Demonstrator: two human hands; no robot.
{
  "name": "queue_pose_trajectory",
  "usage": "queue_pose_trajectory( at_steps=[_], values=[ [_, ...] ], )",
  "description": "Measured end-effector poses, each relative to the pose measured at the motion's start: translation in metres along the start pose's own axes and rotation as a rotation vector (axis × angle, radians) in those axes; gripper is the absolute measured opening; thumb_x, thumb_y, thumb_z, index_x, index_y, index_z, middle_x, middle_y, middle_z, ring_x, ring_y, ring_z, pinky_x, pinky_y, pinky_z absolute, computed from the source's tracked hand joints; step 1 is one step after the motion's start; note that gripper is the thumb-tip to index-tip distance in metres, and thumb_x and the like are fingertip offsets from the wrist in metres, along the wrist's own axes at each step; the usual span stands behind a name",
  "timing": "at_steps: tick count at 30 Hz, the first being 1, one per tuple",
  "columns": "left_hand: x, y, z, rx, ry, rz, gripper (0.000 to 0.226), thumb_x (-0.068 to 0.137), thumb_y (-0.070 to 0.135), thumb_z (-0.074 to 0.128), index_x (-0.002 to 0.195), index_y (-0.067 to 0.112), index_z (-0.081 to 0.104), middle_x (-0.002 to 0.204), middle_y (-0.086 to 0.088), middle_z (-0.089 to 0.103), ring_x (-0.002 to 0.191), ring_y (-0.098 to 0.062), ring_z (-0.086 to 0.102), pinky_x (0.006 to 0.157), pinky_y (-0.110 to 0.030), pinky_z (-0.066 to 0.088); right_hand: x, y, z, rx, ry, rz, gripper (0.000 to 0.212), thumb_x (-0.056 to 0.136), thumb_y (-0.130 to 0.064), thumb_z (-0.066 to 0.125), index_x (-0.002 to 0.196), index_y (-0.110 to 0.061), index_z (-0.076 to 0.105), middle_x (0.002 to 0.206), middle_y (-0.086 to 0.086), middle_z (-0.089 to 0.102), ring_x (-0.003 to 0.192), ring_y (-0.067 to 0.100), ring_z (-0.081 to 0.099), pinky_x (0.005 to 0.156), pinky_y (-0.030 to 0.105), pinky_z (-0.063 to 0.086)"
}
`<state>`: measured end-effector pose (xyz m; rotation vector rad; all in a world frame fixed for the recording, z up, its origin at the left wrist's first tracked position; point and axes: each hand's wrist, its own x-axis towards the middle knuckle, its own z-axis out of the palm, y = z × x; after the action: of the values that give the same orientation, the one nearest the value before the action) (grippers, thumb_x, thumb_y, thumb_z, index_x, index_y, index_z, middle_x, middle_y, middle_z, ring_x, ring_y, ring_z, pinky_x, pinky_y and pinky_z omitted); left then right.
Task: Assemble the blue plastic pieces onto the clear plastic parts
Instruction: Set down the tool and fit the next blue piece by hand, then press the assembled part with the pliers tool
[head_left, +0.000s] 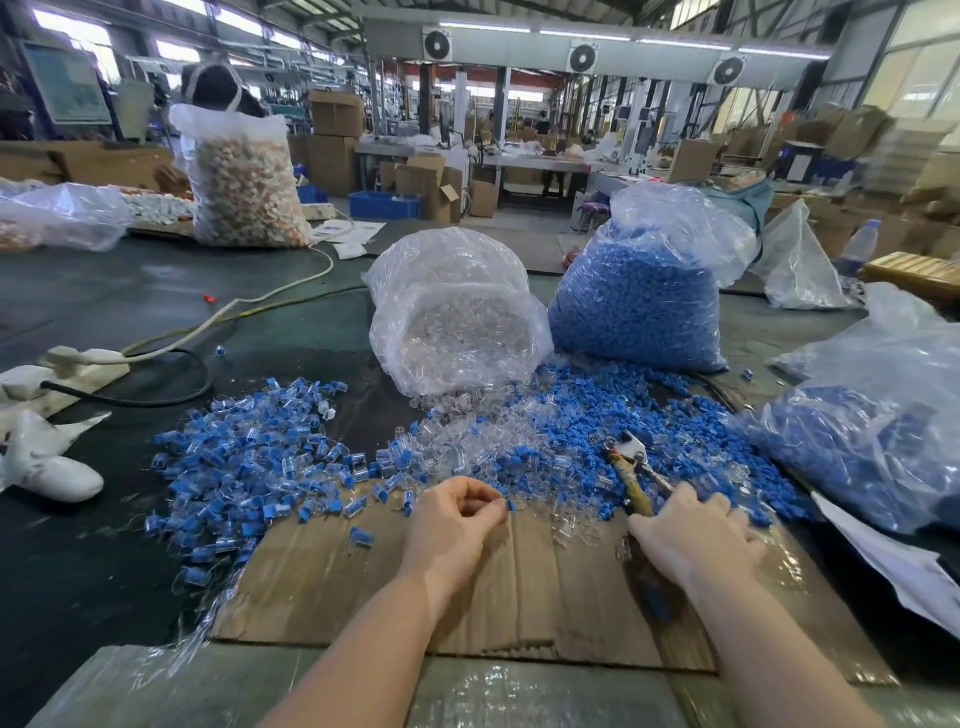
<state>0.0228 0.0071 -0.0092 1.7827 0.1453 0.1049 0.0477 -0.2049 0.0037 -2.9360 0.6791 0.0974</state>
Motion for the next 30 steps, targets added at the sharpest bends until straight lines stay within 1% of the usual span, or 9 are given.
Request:
queue_pose_trajectory(
  at_steps=[2,7,9,10,11,13,19,26,30],
  values=[
    [0.001,0.002,-0.001,-0.036,-0.003,-0.029,0.003,0.082,0.012,0.068,0.084,0.015,0.066,0.081,-0.003,0.07,0.08,-0.014,0.066,0.067,-0.013,0.05,-0.001,-0.004,-0.003,0.015,0.026,0.0,0.06,0.083,-0.055,0.045,0.128,-0.015,0.04,0.138,0.015,0.037,0.126,0.032,0.033,0.102,0.047,0.03],
    [0.005,0.01,-0.008,-0.168,0.029,-0.104,0.003,0.084,0.01,0.065,0.087,0.011,0.066,0.083,-0.007,0.071,0.074,-0.016,0.065,0.061,-0.018,0.048,-0.005,-0.012,-0.022,0.057,0.06,-0.031,0.051,0.088,-0.049,0.04,0.124,-0.013,0.041,0.137,0.015,0.038,0.126,0.031,0.034,0.101,0.05,0.031],
    [0.007,0.013,-0.01,-0.239,0.032,-0.146,0.004,0.084,0.011,0.065,0.087,0.011,0.066,0.083,-0.008,0.071,0.072,-0.018,0.065,0.062,-0.023,0.049,-0.014,-0.016,-0.03,0.132,0.083,-0.143,0.039,0.089,-0.045,0.039,0.111,-0.014,0.043,0.118,0.013,0.048,0.108,0.028,0.044,0.089,0.042,0.041],
    [0.009,0.015,-0.011,-0.287,0.029,-0.174,0.005,0.084,0.01,0.065,0.088,0.01,0.066,0.083,-0.009,0.071,0.07,-0.02,0.064,0.062,-0.026,0.05,-0.021,-0.02,-0.034,0.192,0.077,-0.223,0.031,0.09,-0.043,0.04,0.103,-0.015,0.042,0.104,0.009,0.05,0.094,0.022,0.046,0.076,0.035,0.043],
    [0.01,0.016,-0.011,-0.33,0.026,-0.203,0.006,0.083,0.01,0.066,0.089,0.009,0.067,0.082,-0.01,0.071,0.068,-0.021,0.062,0.063,-0.03,0.05,-0.028,-0.024,-0.037,0.253,0.038,-0.301,0.025,0.09,-0.04,0.041,0.097,-0.016,0.042,0.094,0.005,0.05,0.081,0.017,0.045,0.064,0.03,0.039],
    [0.013,0.019,-0.012,-0.385,0.032,-0.253,0.007,0.082,0.01,0.066,0.089,0.007,0.067,0.081,-0.011,0.071,0.066,-0.021,0.058,0.066,-0.034,0.052,-0.044,-0.033,-0.042,0.4,-0.128,-0.401,0.02,0.089,-0.036,0.043,0.09,-0.016,0.045,0.084,0.002,0.05,0.069,0.014,0.043,0.056,0.028,0.032],
    [0.021,0.02,-0.015,-0.368,0.136,-0.257,0.002,0.08,0.01,0.069,0.08,0.012,0.069,0.075,-0.011,0.069,0.063,-0.02,0.059,0.058,-0.033,0.052,-0.071,-0.047,-0.04,0.785,-0.582,-0.381,0.011,0.086,-0.021,0.044,0.078,-0.013,0.045,0.076,0.007,0.048,0.063,0.02,0.045,0.06,0.032,0.039],
    [0.021,0.02,-0.023,-0.299,0.18,-0.259,0.002,0.083,0.011,0.068,0.084,0.013,0.069,0.076,-0.006,0.069,0.052,-0.01,0.06,0.042,-0.02,0.044,-0.073,-0.049,-0.04,0.809,-0.726,-0.362,0.007,0.083,-0.015,0.046,0.088,-0.009,0.047,0.082,0.008,0.051,0.071,0.02,0.055,0.068,0.037,0.053],
    [0.02,0.023,-0.024,-0.219,0.205,-0.212,0.004,0.083,0.013,0.067,0.081,0.015,0.068,0.076,-0.003,0.067,0.061,-0.009,0.057,0.05,-0.019,0.042,-0.077,-0.049,-0.041,0.791,-0.752,-0.4,0.011,0.08,-0.001,0.045,0.086,-0.011,0.045,0.075,0.005,0.046,0.069,0.018,0.048,0.064,0.033,0.046]
  ],
)
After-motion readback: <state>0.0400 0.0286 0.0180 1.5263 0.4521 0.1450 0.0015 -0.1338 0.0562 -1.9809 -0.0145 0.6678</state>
